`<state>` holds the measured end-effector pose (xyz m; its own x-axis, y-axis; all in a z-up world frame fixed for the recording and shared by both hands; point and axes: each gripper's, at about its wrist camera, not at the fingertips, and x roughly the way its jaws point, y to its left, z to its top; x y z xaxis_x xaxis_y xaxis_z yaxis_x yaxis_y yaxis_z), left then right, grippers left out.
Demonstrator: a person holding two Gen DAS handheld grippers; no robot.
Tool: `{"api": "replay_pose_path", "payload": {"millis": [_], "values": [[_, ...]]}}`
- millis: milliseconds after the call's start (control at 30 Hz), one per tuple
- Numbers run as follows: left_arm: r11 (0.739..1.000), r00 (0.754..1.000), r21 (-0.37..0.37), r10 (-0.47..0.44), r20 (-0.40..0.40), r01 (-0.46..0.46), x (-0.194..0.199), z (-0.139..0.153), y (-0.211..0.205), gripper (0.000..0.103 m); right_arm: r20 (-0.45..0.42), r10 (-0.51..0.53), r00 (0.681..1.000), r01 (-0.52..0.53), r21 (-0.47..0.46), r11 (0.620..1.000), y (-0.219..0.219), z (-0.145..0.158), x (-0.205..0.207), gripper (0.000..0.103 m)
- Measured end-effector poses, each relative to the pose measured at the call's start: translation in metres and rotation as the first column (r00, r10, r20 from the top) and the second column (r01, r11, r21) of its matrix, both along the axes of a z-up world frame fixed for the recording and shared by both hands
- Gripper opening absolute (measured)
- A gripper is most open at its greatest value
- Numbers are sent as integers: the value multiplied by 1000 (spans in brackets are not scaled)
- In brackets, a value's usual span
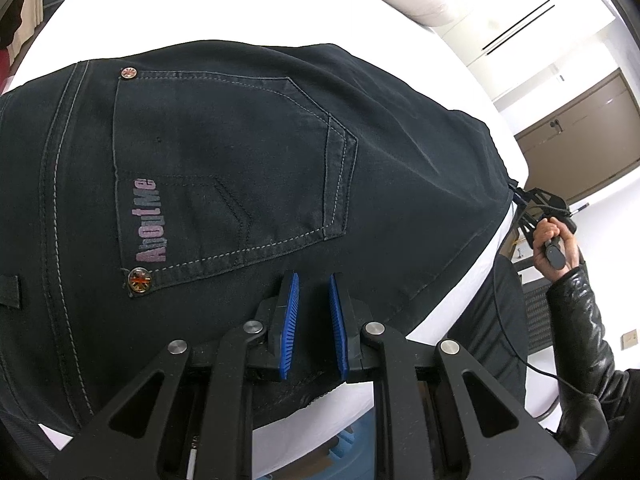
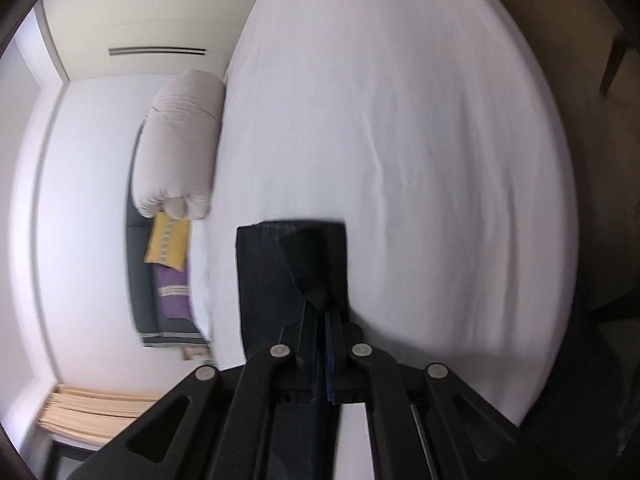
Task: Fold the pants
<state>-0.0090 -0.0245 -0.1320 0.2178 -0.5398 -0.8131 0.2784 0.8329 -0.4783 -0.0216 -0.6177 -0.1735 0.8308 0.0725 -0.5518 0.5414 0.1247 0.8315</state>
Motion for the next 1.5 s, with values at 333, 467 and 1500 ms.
{"api": "replay_pose_path", "payload": {"millis": [333,467,1500], "values": [[999,1000,-39,10,-9,-11,3,-4,12,16,-111,242,964,-264,-290,920,49,101,54,37],[999,1000,-50,13,-11,-13,4,-5,16,16,-211,638,741,-670,-308,676,137,124,137,32],[996,1000,-87,10,-15,-11,5,-8,28,16,-200,527,826,-559,-170,811,118,2,175,0]]}}
